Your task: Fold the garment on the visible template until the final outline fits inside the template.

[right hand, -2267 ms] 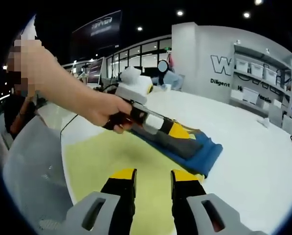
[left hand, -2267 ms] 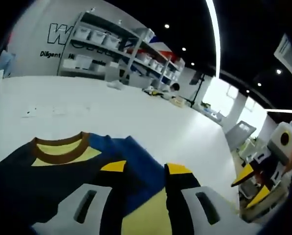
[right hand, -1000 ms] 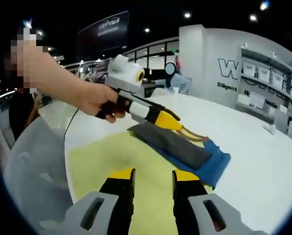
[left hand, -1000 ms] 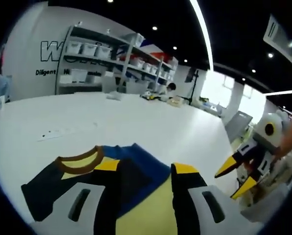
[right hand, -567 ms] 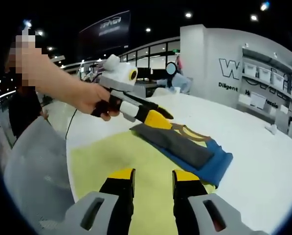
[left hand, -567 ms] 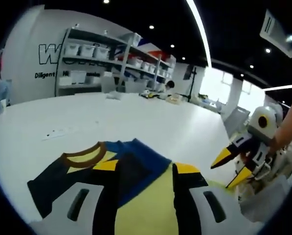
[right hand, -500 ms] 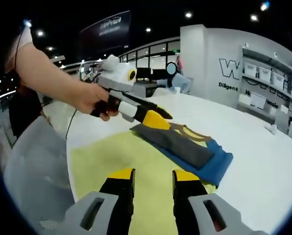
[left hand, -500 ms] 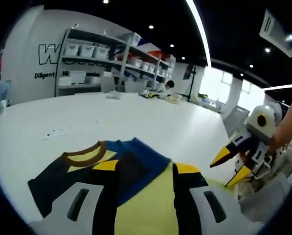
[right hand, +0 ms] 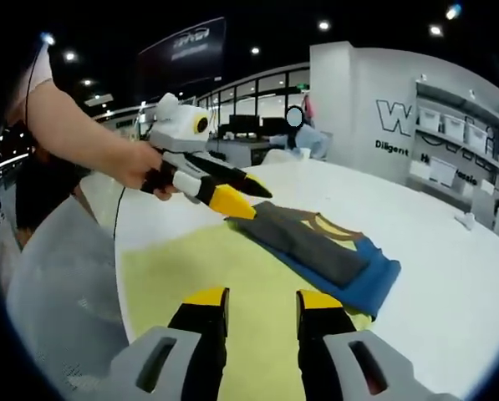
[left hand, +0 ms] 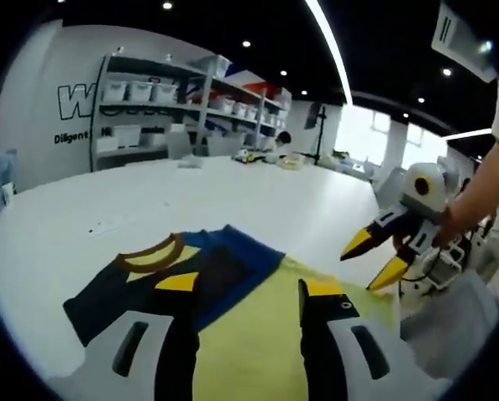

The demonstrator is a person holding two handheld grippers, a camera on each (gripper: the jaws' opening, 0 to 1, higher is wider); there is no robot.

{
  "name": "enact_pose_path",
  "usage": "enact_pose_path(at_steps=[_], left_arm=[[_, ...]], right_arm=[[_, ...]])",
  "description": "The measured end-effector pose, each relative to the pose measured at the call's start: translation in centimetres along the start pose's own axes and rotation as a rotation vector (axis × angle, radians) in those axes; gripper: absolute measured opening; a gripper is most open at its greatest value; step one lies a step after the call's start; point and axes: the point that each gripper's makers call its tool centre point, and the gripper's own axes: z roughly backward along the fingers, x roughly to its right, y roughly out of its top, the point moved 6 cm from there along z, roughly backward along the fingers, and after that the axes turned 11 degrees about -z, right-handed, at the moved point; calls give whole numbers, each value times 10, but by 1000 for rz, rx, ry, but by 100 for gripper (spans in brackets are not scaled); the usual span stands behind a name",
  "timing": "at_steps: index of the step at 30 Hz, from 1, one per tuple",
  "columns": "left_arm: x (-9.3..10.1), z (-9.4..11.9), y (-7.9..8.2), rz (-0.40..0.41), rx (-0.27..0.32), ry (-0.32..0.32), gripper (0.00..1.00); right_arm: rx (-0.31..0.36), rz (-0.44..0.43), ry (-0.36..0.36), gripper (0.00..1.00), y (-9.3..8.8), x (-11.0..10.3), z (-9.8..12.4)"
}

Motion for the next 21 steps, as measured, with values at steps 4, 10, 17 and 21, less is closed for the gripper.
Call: enact_pose_path(at_steps=[4,10,17,21], left_arm=[[3,10,-6,-9,-10,-1,44],[11,24,-12,-27,-15,-14,46],[18,45,-25,-31,-29,-17,47],[26,58,-34,-45,-49,-32,48]], right_arm=[[-6,-1,5,27,-3,-1,0],[-4,1,11,27,-3,-1,0],[-18,20,29,28,-5,-3,-3],[-24,30,44,29,-8,-3,-3]])
